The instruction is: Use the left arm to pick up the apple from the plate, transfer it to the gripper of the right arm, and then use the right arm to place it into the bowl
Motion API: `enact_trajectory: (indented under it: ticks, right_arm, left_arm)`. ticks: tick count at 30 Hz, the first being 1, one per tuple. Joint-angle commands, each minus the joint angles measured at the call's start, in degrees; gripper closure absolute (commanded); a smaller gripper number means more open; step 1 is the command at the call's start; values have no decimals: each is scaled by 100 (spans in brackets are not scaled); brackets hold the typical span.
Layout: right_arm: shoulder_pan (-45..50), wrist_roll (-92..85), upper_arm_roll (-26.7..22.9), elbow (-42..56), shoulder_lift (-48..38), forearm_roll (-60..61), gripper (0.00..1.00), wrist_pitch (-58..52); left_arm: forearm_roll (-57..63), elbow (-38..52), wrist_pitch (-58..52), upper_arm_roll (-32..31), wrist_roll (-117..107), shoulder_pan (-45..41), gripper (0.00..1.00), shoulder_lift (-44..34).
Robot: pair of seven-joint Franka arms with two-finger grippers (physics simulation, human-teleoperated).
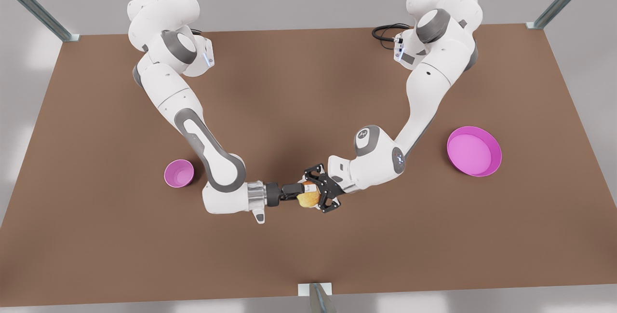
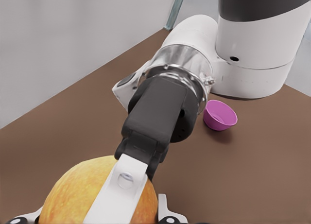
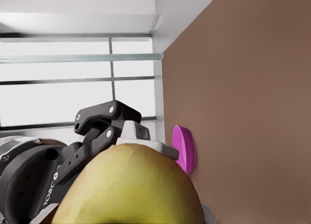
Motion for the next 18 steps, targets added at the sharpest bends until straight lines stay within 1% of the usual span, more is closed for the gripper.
enact_trajectory:
  ticks: [1,3,4,5,7,9,10,11,18]
  right_arm:
    - [8,-79,6,2,-10,10,0,32]
    - [8,-79,6,2,-10,10,0,32]
    - [8,-79,6,2,-10,1,3,32]
    - [8,-79,6,2,-10,10,11,32]
    - [8,-79,6,2,-10,10,18,32]
    - [8,-114,6,2,-10,10,19,32]
    - [8,-114,6,2,-10,10,19,32]
    - [8,-114,6,-7,-10,10,19,32]
    - [8,-114,6,2,-10,10,19,32]
  left_arm:
    - [-61,3,-12,-4,317,-6,25,-8]
    - [-61,3,-12,-4,308,-6,25,-17]
    - [-61,3,-12,-4,316,-6,25,-17]
    - [-61,3,-12,-4,308,-6,23,-17]
    - [-61,3,-12,-4,308,-6,23,-17]
    - [-61,3,-12,-4,308,-6,23,-8]
    - [-61,3,-12,-4,308,-6,13,-8]
    - [-61,3,-12,-4,308,-6,1,-8]
    - [-70,3,40,-4,299,-6,0,-8]
